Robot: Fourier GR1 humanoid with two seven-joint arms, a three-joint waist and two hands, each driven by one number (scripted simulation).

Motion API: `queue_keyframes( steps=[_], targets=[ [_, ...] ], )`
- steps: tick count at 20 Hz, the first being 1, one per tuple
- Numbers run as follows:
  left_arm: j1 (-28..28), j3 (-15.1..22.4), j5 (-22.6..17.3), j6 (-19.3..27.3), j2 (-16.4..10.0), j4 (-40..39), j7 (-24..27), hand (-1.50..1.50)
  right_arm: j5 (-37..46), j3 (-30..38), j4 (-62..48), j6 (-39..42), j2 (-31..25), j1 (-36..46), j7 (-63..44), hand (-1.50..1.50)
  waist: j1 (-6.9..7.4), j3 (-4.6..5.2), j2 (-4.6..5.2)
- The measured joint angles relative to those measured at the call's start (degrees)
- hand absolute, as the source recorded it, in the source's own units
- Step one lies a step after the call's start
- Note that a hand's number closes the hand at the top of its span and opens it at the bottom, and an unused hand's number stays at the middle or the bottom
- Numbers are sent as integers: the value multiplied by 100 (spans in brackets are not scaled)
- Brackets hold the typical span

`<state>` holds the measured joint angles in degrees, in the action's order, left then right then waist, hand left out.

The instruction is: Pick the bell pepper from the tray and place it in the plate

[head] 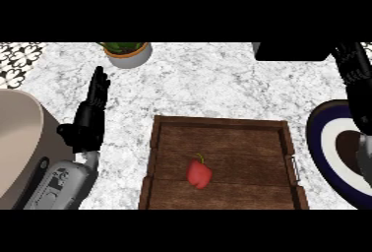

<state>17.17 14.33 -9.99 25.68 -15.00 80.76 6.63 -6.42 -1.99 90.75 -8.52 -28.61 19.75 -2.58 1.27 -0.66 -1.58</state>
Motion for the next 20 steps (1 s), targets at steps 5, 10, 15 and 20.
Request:
queue_keyframes(
  steps=[5, 10, 15, 20],
  targets=[
    [-405, 20, 7, -88, -240, -59, -553, 0, 452, -965, 546, -536, 824, 9, -848, 150, 0, 54, 80],
    [-760, 150, -37, -193, -284, -358, -901, 0, 2171, -1831, 338, -397, -133, 142, -1218, 150, -29, 217, 75],
    [-1046, 118, -193, -326, -371, -439, -1157, 0, 3269, -2413, 590, -1702, 650, -527, -1644, -150, -184, 109, 81],
    [-1211, 153, -212, -379, -405, -192, -1360, 0, 3590, -3372, 676, -2529, 1570, -1411, -987, -150, -144, 70, 119]
  ],
)
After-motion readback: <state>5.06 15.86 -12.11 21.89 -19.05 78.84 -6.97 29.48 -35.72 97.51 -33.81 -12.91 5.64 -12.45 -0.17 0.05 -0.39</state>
